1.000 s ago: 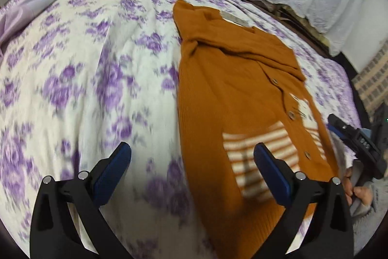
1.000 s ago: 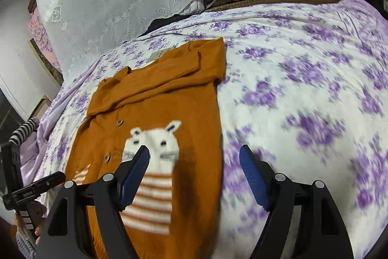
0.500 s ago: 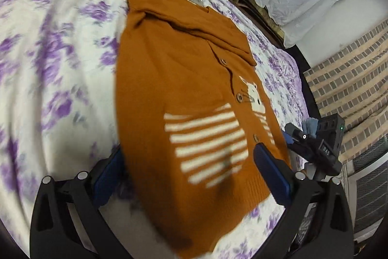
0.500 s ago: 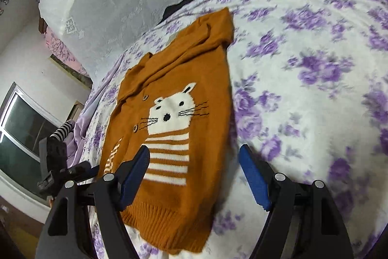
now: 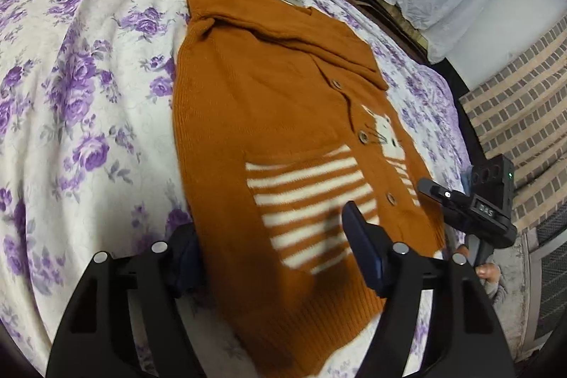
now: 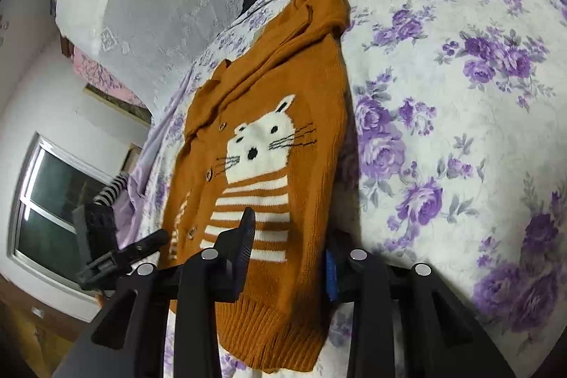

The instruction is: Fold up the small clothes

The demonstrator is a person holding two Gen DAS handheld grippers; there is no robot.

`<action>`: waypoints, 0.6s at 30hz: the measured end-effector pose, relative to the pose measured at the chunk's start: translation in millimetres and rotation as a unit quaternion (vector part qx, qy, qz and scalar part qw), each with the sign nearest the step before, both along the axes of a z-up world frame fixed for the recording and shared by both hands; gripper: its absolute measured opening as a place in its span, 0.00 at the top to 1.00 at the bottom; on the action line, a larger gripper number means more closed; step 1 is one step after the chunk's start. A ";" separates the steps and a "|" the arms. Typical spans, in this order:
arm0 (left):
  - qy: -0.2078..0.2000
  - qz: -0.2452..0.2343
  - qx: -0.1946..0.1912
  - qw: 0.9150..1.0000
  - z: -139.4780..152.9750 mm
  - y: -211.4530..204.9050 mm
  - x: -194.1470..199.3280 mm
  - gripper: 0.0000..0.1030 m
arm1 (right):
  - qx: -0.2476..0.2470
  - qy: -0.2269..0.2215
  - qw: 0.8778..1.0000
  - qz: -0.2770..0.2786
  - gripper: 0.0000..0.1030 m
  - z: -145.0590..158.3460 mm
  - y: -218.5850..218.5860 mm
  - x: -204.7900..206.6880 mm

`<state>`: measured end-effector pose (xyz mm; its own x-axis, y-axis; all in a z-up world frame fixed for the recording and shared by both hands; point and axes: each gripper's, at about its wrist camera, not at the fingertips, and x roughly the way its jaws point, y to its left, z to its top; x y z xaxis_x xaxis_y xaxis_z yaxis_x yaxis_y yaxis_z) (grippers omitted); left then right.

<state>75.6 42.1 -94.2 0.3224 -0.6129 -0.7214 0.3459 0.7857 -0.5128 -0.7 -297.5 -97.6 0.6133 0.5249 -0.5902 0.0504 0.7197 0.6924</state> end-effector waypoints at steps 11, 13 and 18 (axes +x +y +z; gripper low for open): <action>-0.001 0.024 -0.005 1.000 0.2 15.6 0.2 0.92 | -0.013 -0.020 1.000 0.012 0.94 5.4 6.6 -4.6; -0.006 0.023 -0.008 1.000 2.4 16.9 -0.6 0.93 | -0.020 -0.026 0.999 0.014 0.94 8.7 8.5 -5.0; -0.039 0.015 -0.006 0.999 16.0 16.0 -7.8 0.97 | -0.017 -0.047 0.999 0.015 0.94 21.5 7.9 -9.1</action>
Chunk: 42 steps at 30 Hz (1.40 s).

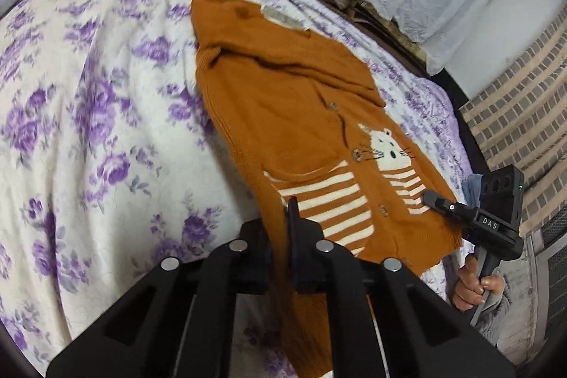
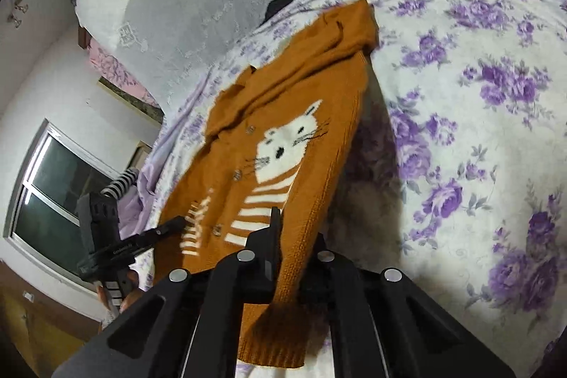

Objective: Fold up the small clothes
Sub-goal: 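Lift the hem with both tools and fold it over toward the collar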

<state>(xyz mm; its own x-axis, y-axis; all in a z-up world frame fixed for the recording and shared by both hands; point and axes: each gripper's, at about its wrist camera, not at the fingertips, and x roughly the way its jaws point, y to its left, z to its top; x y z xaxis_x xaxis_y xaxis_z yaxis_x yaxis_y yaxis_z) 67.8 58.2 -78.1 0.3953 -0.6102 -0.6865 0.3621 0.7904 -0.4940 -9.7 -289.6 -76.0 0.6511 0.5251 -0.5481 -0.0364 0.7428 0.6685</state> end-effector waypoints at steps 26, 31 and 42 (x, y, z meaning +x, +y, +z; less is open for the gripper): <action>-0.032 0.001 -0.034 0.999 58.1 -5.8 63.7 0.97 | 0.047 -0.016 0.998 0.031 0.94 55.5 -17.4 70.1; -0.031 0.007 -0.032 0.999 62.0 -7.6 79.7 0.97 | 0.055 -0.017 0.998 0.031 0.94 61.2 -17.0 90.8; -0.027 0.012 -0.022 0.999 67.6 -24.2 124.4 0.97 | 0.093 -0.003 0.996 0.014 0.94 52.9 -30.0 138.6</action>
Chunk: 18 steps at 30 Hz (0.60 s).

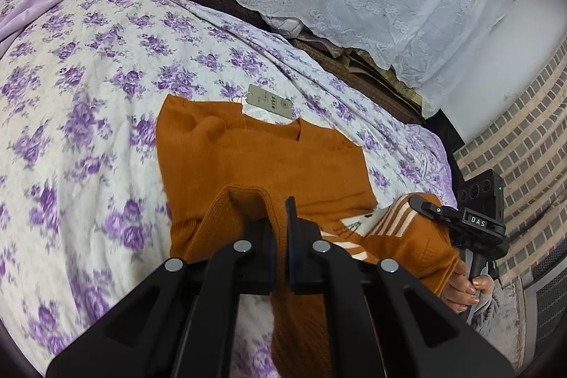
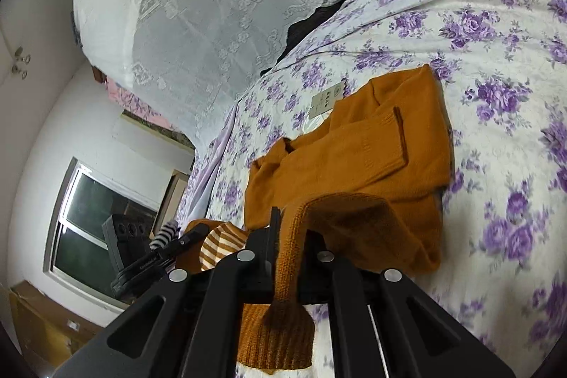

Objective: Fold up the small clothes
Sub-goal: 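Lift the hem with both tools and fold it over toward the collar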

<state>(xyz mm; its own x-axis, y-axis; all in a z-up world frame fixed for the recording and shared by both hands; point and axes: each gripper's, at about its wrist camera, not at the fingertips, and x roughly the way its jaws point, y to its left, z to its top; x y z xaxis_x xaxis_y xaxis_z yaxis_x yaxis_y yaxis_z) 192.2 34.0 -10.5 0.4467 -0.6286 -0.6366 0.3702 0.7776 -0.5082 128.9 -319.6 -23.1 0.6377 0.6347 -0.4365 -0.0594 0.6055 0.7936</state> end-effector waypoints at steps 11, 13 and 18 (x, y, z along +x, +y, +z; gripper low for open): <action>0.051 0.040 0.006 0.998 -32.5 -4.2 75.0 0.96 | 0.031 0.041 0.998 -0.041 0.91 -35.0 -28.4 62.7; 0.075 0.059 0.002 0.995 -47.4 -0.7 94.7 0.95 | 0.048 0.055 0.995 -0.062 0.74 -49.3 -39.7 77.2; 0.124 0.065 -0.075 0.987 -75.2 19.4 109.0 0.93 | 0.163 0.063 0.983 -0.062 0.44 -74.7 -68.8 76.7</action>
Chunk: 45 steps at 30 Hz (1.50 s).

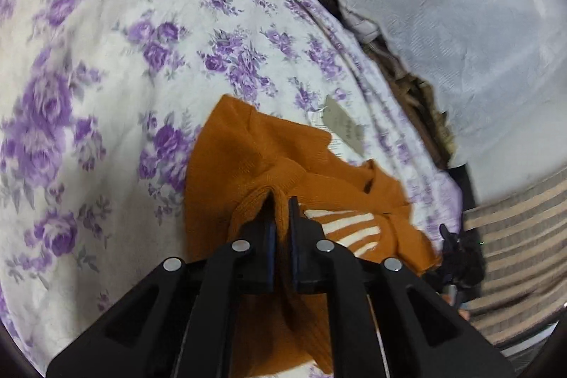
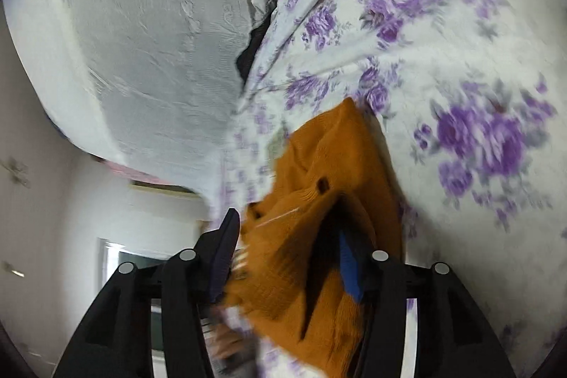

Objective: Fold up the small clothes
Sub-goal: 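Lift the hem with both tools and fold it over toward the collar, then lower the folded cardigan onto the sheet and open both tools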

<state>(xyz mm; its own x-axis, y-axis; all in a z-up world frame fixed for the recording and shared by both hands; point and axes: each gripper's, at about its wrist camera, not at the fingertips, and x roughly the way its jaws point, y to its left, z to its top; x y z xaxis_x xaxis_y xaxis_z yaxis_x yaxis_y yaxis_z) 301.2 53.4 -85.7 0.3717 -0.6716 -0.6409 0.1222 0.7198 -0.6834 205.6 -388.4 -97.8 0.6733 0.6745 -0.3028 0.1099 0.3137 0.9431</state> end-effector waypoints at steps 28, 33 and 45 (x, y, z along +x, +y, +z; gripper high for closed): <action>0.014 -0.101 -0.049 0.994 12.8 -32.9 -51.3 0.35 | -0.126 -0.011 0.976 0.179 0.44 33.2 115.0 -15.2; -0.010 -0.044 -0.055 0.997 31.0 -25.8 -15.4 0.36 | -0.131 -0.035 0.985 0.103 0.44 43.9 103.8 28.9; -0.069 0.036 0.013 0.997 49.8 -3.9 -8.3 0.37 | -0.222 -0.101 0.969 -0.033 0.39 77.2 45.8 16.7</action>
